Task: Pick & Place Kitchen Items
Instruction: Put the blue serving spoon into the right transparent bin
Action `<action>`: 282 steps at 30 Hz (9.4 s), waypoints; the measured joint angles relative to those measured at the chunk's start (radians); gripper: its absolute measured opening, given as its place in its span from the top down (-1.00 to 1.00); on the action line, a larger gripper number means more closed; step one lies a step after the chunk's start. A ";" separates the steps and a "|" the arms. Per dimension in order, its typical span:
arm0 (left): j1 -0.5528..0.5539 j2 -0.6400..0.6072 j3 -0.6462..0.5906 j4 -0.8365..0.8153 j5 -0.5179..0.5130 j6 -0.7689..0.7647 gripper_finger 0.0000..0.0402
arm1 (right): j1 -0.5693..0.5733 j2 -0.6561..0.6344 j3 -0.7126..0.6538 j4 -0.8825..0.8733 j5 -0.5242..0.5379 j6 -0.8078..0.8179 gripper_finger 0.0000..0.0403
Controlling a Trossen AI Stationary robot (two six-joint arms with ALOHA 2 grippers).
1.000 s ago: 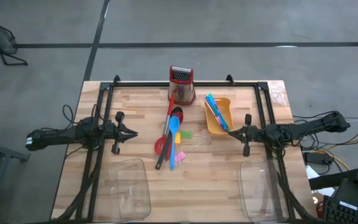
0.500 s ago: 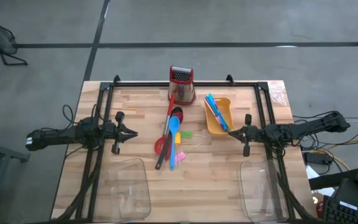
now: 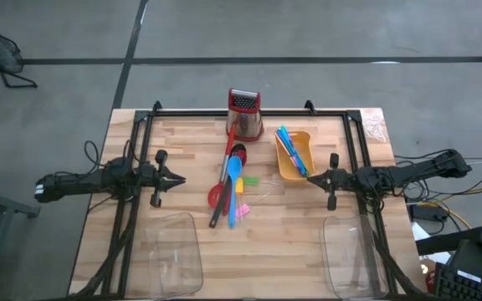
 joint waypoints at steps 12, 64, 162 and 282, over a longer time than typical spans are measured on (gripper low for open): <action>0.001 0.000 0.000 -0.001 -0.016 0.021 0.80 | 0.000 0.000 0.000 0.000 0.000 -0.001 0.96; -0.002 0.637 0.205 0.469 -0.392 -0.264 -0.13 | 0.000 0.000 0.000 0.000 0.000 -0.001 0.96; -0.080 1.609 0.847 -0.139 -0.408 -0.527 -0.12 | 0.000 0.000 0.000 0.000 0.000 -0.001 0.96; -0.039 1.759 0.901 0.171 -0.370 -0.243 0.96 | 0.000 0.000 0.000 0.000 0.000 0.000 0.96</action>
